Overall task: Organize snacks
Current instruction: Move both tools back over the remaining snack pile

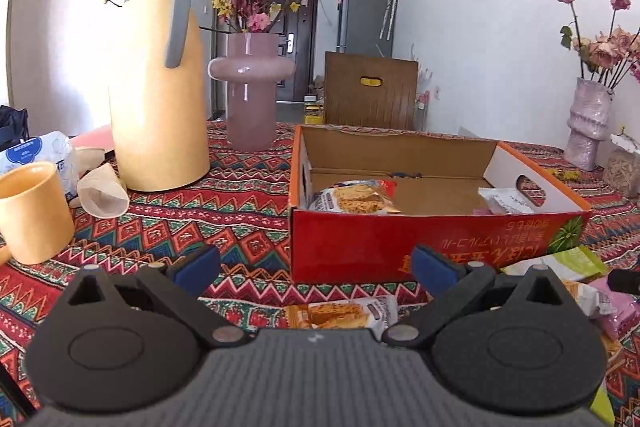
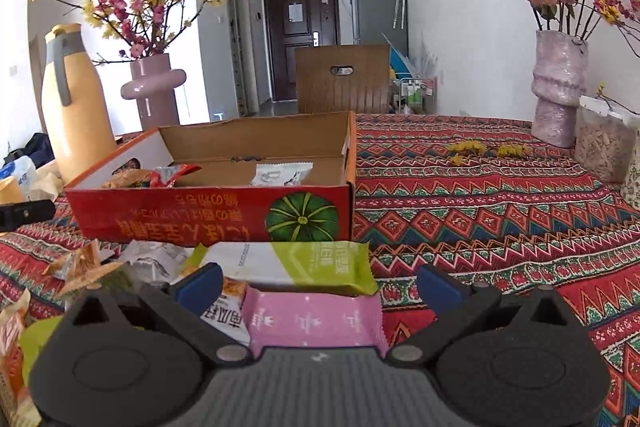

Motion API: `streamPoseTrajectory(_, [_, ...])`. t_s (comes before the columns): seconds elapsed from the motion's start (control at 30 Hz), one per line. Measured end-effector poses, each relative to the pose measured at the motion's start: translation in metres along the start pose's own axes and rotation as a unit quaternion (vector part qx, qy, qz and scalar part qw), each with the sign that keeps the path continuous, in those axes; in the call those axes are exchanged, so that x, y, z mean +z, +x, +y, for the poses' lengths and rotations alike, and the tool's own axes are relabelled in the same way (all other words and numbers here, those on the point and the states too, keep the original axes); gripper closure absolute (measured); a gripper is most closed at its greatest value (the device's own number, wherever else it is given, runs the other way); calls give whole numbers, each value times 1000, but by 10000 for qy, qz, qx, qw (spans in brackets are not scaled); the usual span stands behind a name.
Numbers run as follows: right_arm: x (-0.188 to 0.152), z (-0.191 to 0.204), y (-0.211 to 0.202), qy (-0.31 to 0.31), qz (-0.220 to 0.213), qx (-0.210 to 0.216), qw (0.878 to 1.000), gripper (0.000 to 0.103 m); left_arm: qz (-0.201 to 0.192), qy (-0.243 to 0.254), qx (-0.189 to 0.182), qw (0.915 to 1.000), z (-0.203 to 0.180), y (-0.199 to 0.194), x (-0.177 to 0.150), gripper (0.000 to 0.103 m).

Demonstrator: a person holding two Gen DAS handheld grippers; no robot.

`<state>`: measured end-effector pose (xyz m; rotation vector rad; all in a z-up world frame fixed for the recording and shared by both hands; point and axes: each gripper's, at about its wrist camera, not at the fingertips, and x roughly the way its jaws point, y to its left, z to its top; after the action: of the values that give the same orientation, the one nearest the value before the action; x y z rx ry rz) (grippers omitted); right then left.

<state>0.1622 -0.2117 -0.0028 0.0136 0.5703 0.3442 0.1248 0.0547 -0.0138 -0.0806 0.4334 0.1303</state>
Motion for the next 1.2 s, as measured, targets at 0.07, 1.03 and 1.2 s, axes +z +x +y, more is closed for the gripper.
streamPoseTrajectory(0.07, [-2, 0, 1, 59, 32, 77, 9999, 0, -46, 13, -32, 10000, -1, -2, -1, 0])
streamPoseTrajectory(1.03, [-3, 9, 11, 222, 227, 11, 9995, 1, -93, -82, -92, 9999, 2, -7, -3, 0])
streamPoseTrajectory(1.2, [-4, 9, 10, 243, 205, 3, 9995, 1, -108, -74, -100, 9999, 2, -8, -3, 0])
